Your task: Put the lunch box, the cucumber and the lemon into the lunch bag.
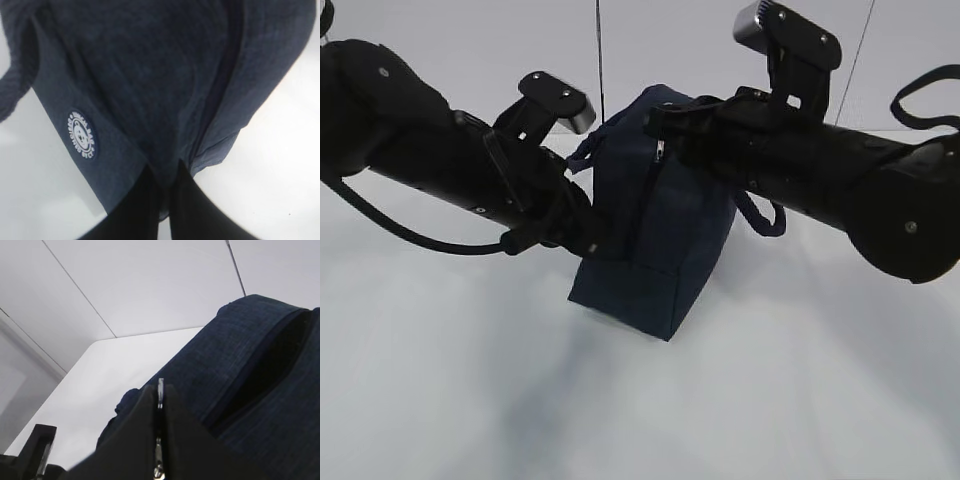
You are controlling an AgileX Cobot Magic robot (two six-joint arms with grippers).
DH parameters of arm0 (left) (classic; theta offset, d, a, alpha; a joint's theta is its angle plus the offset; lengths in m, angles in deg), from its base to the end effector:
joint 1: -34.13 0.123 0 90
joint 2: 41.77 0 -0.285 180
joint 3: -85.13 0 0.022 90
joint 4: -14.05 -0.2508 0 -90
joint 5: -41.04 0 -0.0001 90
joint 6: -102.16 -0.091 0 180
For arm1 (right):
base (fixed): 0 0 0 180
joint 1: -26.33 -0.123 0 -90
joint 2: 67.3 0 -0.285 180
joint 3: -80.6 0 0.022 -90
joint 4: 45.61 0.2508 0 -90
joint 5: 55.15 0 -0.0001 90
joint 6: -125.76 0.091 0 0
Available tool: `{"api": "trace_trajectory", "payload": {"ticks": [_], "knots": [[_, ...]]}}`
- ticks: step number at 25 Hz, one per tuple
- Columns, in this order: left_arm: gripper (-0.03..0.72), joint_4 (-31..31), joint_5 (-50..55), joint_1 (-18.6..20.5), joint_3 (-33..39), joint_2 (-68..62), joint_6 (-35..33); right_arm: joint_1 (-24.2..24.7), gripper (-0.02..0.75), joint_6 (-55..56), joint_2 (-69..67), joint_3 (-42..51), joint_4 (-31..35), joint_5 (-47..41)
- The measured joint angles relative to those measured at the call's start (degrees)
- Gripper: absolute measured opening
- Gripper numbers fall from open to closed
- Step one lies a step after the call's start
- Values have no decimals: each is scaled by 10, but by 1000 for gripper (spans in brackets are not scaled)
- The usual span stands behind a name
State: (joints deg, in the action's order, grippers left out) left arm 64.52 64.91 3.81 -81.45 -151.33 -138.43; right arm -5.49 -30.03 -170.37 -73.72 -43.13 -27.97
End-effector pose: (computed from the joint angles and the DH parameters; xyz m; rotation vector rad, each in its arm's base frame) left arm 0.3091 -0.2138 0.2085 1.0252 2.2048 -0.5243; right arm 0.3093 0.1898 0.2424 -0.0715 1.8282 0.7104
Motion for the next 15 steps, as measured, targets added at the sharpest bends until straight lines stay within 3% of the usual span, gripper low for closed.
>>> {"api": "trace_trajectory", "payload": {"ticks": [15], "knots": [[-3, -6, 24, 0, 0, 8, 0, 47, 0, -6, 0, -64, 2, -95]]}}
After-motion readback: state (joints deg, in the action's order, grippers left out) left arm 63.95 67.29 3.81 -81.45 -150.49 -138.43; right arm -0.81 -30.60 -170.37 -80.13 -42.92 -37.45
